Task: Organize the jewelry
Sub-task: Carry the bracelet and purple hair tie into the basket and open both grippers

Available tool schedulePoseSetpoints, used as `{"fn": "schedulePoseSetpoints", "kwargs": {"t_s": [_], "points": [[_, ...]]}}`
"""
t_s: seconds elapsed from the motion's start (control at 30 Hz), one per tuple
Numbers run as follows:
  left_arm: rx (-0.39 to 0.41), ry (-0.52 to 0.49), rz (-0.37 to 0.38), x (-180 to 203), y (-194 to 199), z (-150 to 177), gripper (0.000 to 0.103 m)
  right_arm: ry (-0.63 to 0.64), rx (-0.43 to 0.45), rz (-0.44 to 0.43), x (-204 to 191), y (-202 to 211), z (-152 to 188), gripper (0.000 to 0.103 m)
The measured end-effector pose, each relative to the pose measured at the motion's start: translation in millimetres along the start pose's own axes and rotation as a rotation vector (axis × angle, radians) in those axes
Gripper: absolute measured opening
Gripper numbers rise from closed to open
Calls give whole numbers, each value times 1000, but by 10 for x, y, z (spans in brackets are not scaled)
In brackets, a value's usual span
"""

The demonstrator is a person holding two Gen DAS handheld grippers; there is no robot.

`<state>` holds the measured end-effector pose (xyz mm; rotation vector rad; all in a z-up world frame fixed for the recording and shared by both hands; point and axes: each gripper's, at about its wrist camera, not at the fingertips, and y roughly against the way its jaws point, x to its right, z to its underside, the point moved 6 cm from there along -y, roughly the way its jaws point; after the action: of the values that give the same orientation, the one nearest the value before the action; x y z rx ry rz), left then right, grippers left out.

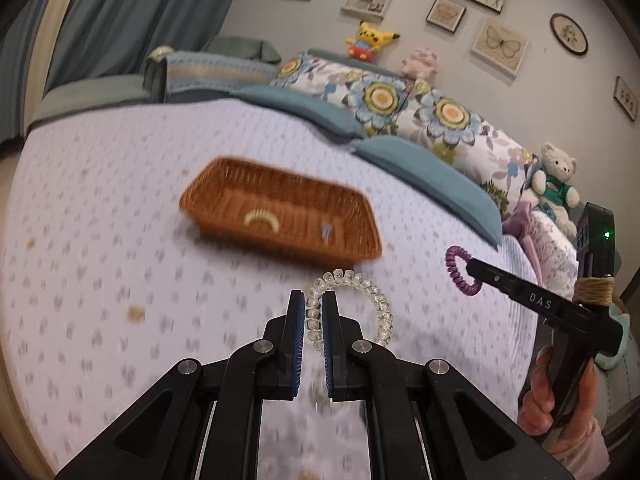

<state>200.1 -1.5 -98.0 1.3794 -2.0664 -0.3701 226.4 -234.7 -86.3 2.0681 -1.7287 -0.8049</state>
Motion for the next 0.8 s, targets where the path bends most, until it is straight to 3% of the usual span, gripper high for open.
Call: {"fn": "schedulePoseSetpoints", "kwargs": {"t_s": [0.17, 0.37, 0.6, 0.8], "points": [[60, -24, 5, 12, -197, -468, 8, 37, 30, -17, -211, -289, -367, 12], [72, -21, 6, -93, -633, -892, 8, 29, 9, -43, -335, -859, -677, 12], [8, 24, -22, -349, -1498, -1147, 8, -17, -135, -41, -282, -1836, -854, 12], [-75, 34, -60, -487, -2141, -1035, 8, -83, -270, -8, -136, -2521, -759, 12]]}}
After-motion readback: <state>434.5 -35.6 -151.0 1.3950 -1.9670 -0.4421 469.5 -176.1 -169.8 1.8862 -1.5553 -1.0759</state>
